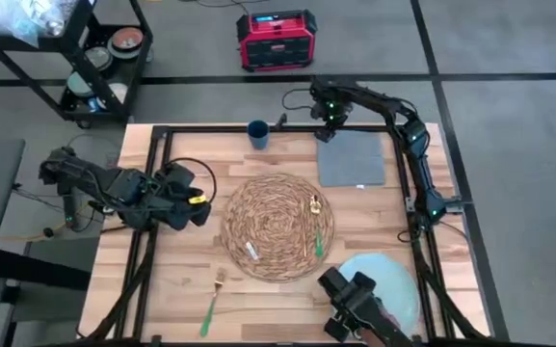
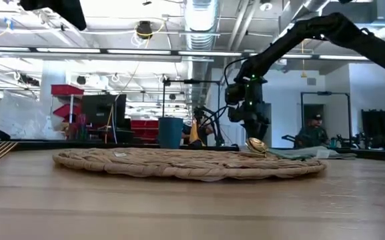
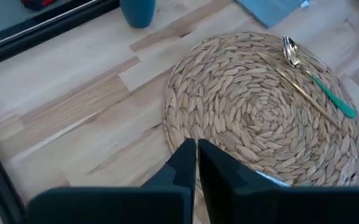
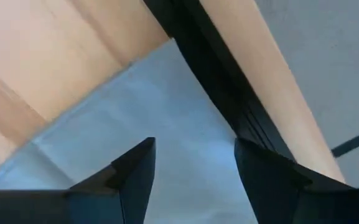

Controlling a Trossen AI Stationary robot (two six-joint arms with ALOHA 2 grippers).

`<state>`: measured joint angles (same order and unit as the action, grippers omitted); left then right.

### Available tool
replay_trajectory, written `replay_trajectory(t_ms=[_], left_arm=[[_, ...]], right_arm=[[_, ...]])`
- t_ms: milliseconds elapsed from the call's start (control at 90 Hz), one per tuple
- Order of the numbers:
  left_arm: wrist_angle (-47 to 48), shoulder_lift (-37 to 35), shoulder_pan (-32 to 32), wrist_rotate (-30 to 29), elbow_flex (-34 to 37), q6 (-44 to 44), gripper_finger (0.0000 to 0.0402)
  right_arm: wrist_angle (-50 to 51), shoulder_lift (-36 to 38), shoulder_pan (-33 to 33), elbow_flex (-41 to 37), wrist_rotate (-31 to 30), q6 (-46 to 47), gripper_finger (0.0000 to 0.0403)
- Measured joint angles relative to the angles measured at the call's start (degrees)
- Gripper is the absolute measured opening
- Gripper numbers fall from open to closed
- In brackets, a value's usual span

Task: Set table place
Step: Fold the gray table napkin

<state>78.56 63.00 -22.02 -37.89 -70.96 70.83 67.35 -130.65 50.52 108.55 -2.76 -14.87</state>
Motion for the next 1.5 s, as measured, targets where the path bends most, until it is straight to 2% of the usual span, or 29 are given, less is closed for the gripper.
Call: replay_trajectory(t_ms=[178,267,567,944,1022,1144,1400,1500], left_arm=[[0.0,0.0,0.0,-0.1,0.0,-1.4,0.0000],[0.1,0.0,0.0,-0.1,0.0,-1.6,0.0000],[0.2,0.0,0.0,-0.1,0.0,-2.7,0.0000],[0.3,0.0,1.0,-0.1,0.0,-2.7,0.0000],[0.3,0.0,1.4,-0.1,0.0,-2.7,0.0000],[0.2,0.0,2.2,-0.2,0.0,-4.6,0.0000],[0.2,0.0,2.4,-0.2,0.0,-5.1,0.0000],[0.2,0.0,2.4,-0.1,0.0,-5.1,0.0000]], right_arm=[[0.1,0.0,0.8,0.0,-0.4,-0.2,0.0137],[0.3,0.0,0.7,0.0,1.1,-0.2,0.0121],[-0.4,-0.1,1.9,0.0,1.7,-0.5,0.0123],[3.2,-4.3,1.8,0.7,1.8,1.3,0.0121],[5.2,-4.4,1.6,1.1,0.7,-0.5,0.0098],[7.9,-4.6,1.6,1.0,-0.4,-2.5,0.0016],[11.1,-1.7,1.3,3.1,-5.3,-1.3,0.0001],[14.3,0.4,1.4,5.3,-5.1,1.6,0.0001]])
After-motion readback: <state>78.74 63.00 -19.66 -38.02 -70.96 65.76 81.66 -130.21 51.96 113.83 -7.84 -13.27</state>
